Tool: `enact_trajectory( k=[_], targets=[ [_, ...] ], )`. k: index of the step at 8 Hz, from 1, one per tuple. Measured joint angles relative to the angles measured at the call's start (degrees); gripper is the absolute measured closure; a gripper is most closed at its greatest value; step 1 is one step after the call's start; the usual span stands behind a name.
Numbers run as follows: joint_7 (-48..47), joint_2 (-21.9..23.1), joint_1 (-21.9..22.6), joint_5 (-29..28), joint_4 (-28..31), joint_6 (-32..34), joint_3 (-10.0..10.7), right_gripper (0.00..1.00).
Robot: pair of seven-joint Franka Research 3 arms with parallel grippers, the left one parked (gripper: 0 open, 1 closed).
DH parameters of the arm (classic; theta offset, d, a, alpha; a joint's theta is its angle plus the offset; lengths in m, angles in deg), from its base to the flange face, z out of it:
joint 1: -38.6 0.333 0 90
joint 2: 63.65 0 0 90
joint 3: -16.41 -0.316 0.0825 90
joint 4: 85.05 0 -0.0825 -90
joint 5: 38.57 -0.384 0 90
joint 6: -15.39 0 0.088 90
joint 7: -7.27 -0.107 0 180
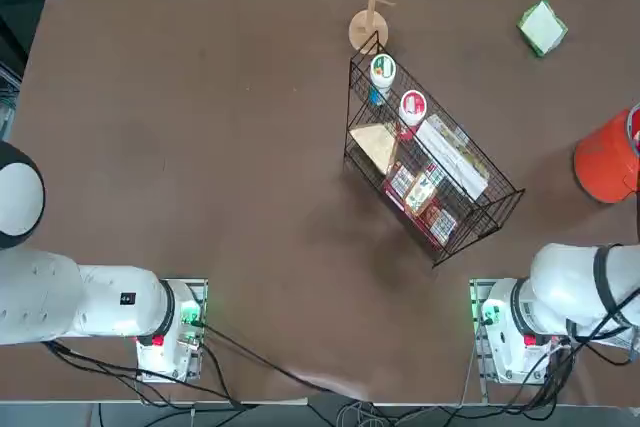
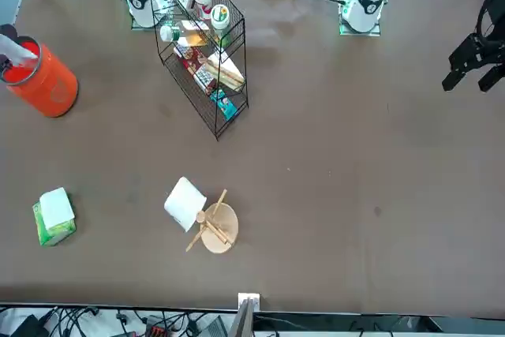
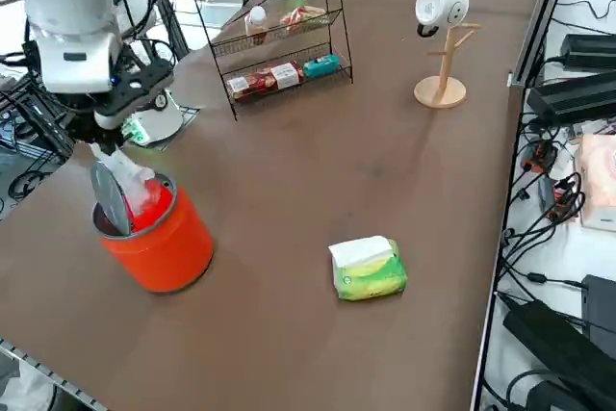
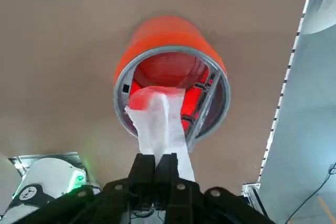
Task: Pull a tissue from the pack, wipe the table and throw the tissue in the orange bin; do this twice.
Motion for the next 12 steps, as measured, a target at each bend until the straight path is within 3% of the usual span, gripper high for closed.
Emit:
enact_trajectory(
  k=[5,7,11,12],
  targets=[
    [1.9,-5.0,0.1,0.0,0.0,-2.5,-0.3,0.9],
    [2.5,-6.1,0.1,0.0,0.0,-2.7,-0.3,0.75],
    [3.0,-6.4,0.2,-0.4,-0.1,-3.0,-0.4,0.02],
    [3.1,-6.4,0.5,-1.7,-0.7,-3.2,-0.5,0.0]
  ],
)
